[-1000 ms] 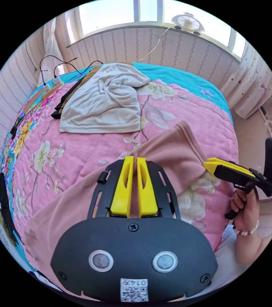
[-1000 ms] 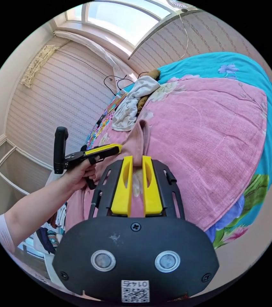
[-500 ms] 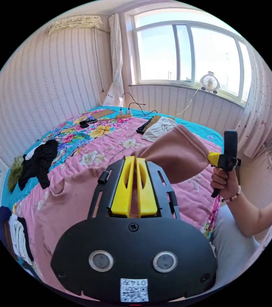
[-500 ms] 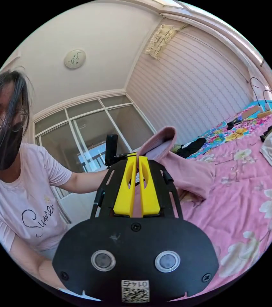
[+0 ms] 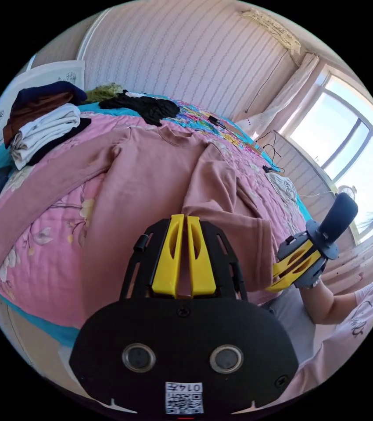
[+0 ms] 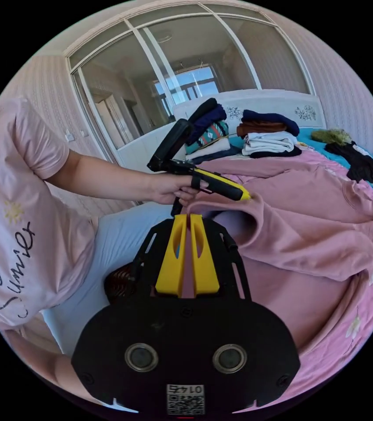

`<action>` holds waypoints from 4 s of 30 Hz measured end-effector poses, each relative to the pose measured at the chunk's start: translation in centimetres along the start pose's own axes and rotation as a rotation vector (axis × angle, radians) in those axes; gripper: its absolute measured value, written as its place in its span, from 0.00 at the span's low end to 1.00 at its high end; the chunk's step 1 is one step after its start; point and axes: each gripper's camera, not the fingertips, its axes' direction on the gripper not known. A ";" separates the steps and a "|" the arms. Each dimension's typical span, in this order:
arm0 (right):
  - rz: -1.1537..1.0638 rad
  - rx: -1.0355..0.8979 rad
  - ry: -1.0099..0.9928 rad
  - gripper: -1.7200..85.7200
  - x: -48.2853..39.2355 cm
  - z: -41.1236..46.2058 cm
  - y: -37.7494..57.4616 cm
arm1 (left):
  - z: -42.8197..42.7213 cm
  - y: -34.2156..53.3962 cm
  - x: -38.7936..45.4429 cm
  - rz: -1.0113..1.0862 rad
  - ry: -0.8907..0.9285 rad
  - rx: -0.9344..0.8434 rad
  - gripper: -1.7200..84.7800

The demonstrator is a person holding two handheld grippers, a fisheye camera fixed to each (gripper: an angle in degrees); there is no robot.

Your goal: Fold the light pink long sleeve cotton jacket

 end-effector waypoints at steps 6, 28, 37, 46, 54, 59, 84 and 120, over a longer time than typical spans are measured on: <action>-0.321 -0.226 0.036 0.04 -5.3 5.4 -5.0 | -3.6 -0.7 -1.8 0.020 -0.057 -0.026 0.01; 0.163 -0.234 0.117 0.05 7.5 5.6 -11.5 | -5.2 -2.7 -6.1 0.079 -0.106 -0.268 0.03; 0.449 -0.002 0.519 0.08 13.6 -8.4 -10.1 | -0.8 -20.1 -6.9 0.264 0.114 -0.105 0.05; 0.694 -0.008 0.615 0.16 27.1 -10.8 -12.4 | 16.1 -30.7 -1.6 0.411 0.048 -0.342 0.12; 0.722 0.145 0.499 0.04 27.5 -16.1 -10.8 | 14.9 -31.9 -1.3 0.477 0.041 -0.304 0.06; 0.825 0.040 0.528 0.03 29.8 -14.1 -10.6 | 13.7 -31.0 -4.4 0.357 0.074 -0.304 0.08; 0.066 -0.402 0.112 0.08 15.4 16.9 -58.1 | -35.8 10.4 -44.0 -0.506 -0.293 0.273 0.08; 0.434 0.192 0.432 0.03 4.1 -16.5 -33.6 | -33.6 3.4 -10.5 0.477 0.289 0.447 0.06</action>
